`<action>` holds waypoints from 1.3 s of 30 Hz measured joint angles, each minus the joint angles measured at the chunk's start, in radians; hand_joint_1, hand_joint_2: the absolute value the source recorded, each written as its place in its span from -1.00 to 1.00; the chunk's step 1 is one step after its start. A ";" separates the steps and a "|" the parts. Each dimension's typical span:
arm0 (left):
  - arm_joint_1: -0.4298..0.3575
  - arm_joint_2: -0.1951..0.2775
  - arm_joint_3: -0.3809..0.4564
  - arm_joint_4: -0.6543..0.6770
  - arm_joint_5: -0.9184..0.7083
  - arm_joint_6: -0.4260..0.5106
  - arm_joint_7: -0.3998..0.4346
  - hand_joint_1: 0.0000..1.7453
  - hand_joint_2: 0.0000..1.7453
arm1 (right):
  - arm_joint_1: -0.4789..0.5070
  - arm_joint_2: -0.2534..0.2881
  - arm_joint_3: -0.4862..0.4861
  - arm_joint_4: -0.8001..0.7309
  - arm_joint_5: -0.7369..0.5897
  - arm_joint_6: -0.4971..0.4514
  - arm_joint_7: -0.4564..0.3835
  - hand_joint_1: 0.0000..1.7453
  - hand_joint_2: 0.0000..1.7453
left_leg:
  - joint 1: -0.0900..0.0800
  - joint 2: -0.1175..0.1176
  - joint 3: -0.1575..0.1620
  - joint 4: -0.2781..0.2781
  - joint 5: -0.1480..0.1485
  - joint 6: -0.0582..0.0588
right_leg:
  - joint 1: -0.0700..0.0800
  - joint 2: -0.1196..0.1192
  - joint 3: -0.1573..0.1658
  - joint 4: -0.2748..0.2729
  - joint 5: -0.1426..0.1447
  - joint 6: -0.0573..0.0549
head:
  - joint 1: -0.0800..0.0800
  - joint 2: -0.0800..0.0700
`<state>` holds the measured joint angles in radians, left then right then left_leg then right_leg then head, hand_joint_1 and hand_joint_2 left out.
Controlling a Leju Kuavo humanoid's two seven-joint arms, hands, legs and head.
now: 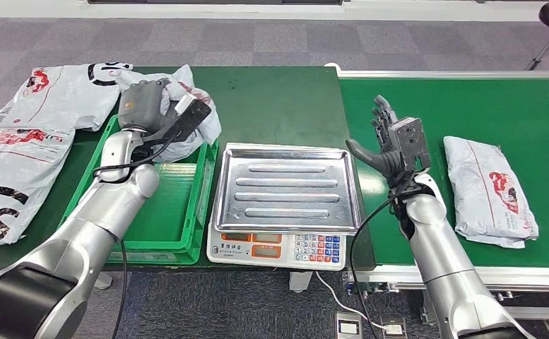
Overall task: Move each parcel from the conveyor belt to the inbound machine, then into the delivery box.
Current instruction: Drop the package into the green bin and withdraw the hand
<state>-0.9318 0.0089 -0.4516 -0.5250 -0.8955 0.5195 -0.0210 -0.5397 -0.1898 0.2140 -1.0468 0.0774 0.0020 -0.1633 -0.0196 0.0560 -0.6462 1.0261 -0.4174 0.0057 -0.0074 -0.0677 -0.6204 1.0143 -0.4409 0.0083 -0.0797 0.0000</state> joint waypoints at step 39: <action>0.274 -0.050 0.238 -0.235 0.845 -0.663 -0.297 -1.00 1.00 | -0.033 -0.036 -0.100 0.245 0.320 -0.119 0.018 -1.00 1.00 | -0.002 0.002 0.000 0.000 -0.001 0.001 | -0.002 0.002 0.000 -0.001 0.001 0.002 | 0.000 0.000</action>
<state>-0.6583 -0.0416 -0.2139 -0.7601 -0.0509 -0.1434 -0.3175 -0.5729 -0.2260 0.1143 -0.8014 0.3973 -0.1170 -0.1453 -0.0216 0.0576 -0.6464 1.0266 -0.4188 0.0071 -0.0091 -0.0662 -0.6203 1.0134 -0.4398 0.0099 -0.0795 0.0000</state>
